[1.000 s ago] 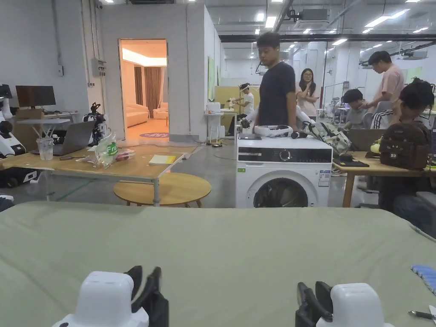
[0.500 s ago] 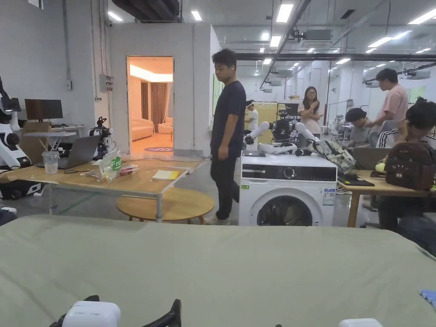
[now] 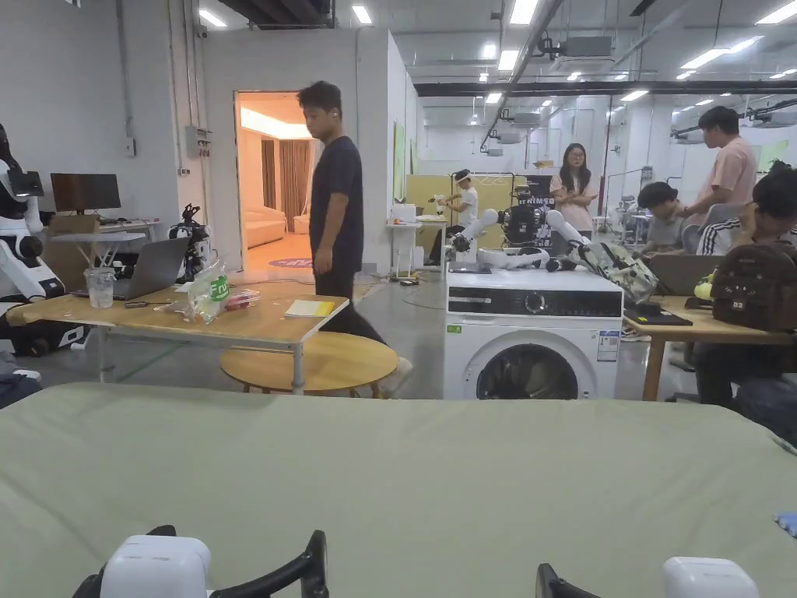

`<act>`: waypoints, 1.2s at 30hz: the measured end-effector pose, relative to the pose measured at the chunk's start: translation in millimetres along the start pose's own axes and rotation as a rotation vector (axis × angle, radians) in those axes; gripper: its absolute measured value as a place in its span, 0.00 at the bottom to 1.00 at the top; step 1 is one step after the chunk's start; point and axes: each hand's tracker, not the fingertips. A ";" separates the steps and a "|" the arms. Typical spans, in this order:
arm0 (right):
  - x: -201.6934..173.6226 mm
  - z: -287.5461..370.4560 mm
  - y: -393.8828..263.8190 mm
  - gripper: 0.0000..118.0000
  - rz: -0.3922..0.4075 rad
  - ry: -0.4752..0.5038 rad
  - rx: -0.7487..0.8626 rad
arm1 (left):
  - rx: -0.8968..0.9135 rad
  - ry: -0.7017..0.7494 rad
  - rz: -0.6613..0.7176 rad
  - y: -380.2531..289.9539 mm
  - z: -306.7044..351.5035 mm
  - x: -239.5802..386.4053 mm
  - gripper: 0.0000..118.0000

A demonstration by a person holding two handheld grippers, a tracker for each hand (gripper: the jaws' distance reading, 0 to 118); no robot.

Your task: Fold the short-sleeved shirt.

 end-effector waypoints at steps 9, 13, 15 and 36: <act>3.4 -5.1 1.1 1.00 -0.125 0.000 -0.019 | -0.014 -0.016 -0.008 2.1 -4.3 6.8 0.92; 13.2 -6.1 1.3 1.00 -0.253 0.150 -0.061 | -0.015 -0.019 -0.008 1.7 -5.3 7.9 0.92; 13.3 -2.9 1.1 1.00 -0.252 0.149 -0.035 | -0.018 -0.024 -0.008 2.2 -7.2 9.3 0.92; 12.2 -3.5 23.5 1.00 -0.356 0.149 -0.101 | -0.016 -0.045 0.045 4.2 -2.8 2.1 0.92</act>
